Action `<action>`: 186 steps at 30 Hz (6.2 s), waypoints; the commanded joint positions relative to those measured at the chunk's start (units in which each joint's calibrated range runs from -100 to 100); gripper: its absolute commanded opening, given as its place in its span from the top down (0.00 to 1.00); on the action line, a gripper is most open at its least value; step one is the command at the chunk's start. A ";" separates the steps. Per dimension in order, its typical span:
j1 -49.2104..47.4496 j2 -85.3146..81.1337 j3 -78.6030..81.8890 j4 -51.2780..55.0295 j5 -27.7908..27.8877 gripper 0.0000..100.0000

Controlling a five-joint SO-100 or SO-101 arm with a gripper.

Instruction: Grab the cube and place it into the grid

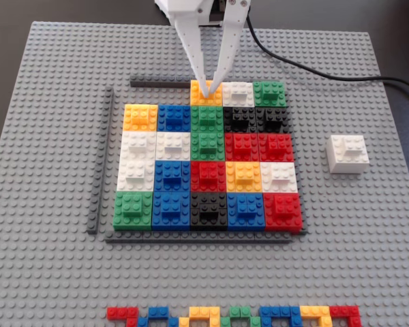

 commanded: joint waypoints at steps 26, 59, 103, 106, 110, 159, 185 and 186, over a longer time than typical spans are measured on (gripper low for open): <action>-4.58 0.46 -7.27 1.97 -0.73 1.00; -24.40 59.53 -82.03 24.30 -13.48 1.00; -24.84 121.44 -128.15 23.61 -16.90 0.69; -24.84 122.90 -128.43 23.32 -16.80 0.69; -24.54 124.53 -128.52 23.27 -16.56 0.69; -24.84 128.49 -132.05 23.08 -16.75 0.70; -24.69 129.69 -130.60 21.86 -16.70 0.81; -24.69 129.69 -130.60 21.86 -16.70 0.83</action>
